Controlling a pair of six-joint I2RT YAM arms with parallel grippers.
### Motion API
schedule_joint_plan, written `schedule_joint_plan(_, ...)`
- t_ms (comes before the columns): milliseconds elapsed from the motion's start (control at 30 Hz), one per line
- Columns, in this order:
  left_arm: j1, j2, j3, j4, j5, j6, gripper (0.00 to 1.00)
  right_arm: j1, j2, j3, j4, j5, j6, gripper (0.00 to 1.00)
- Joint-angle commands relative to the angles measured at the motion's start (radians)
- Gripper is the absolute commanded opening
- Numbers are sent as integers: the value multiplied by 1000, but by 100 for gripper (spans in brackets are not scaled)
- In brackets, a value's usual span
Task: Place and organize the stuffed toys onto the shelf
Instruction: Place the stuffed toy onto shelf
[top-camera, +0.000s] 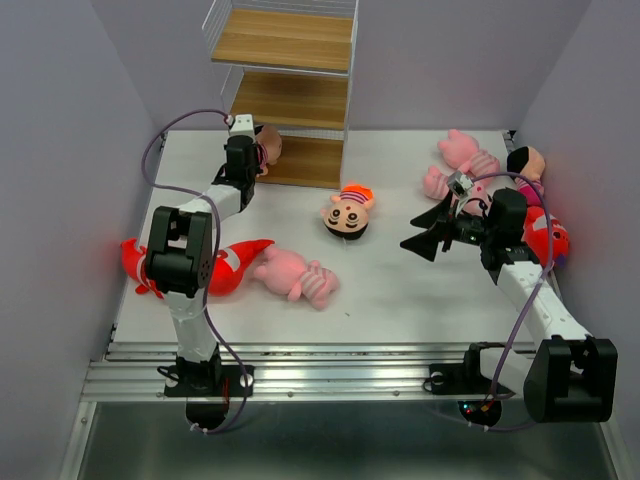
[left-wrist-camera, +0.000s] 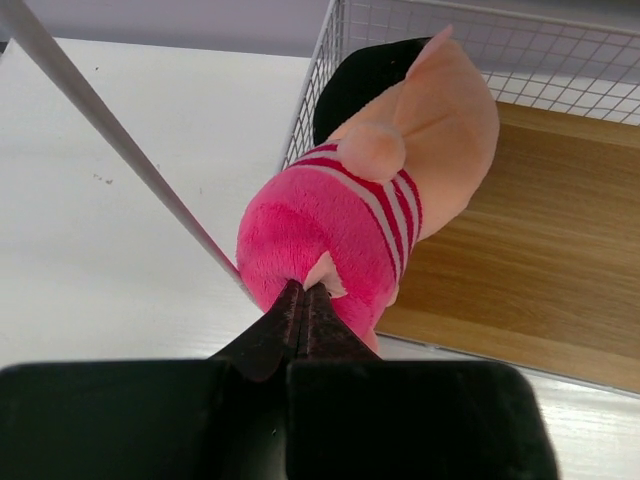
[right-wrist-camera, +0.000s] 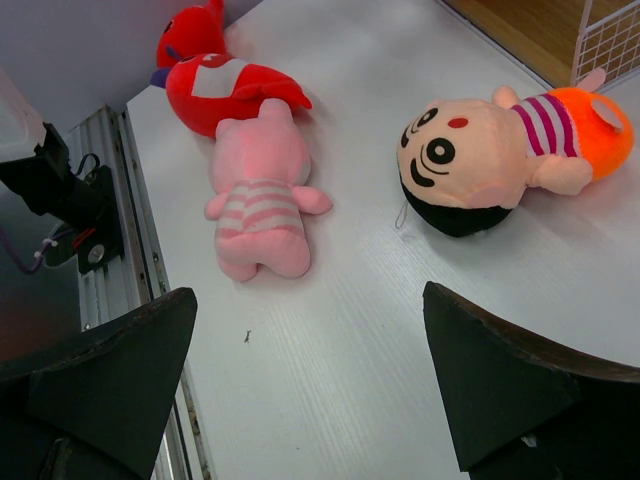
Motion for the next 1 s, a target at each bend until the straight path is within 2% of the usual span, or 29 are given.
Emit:
schedule_joint_plan(0, -3, 10, 64, -27, -82, 32, 0, 5, -5, 33, 14, -15, -16, 100)
schedule_joint_plan(467, -17, 70, 144, -117, -65, 106, 0, 5, -4, 35, 13, -9, -20, 100)
schedule_joint_plan(967, -19, 99, 94, -126, -125, 138, 0, 5, 0, 35, 10, -4, -23, 100)
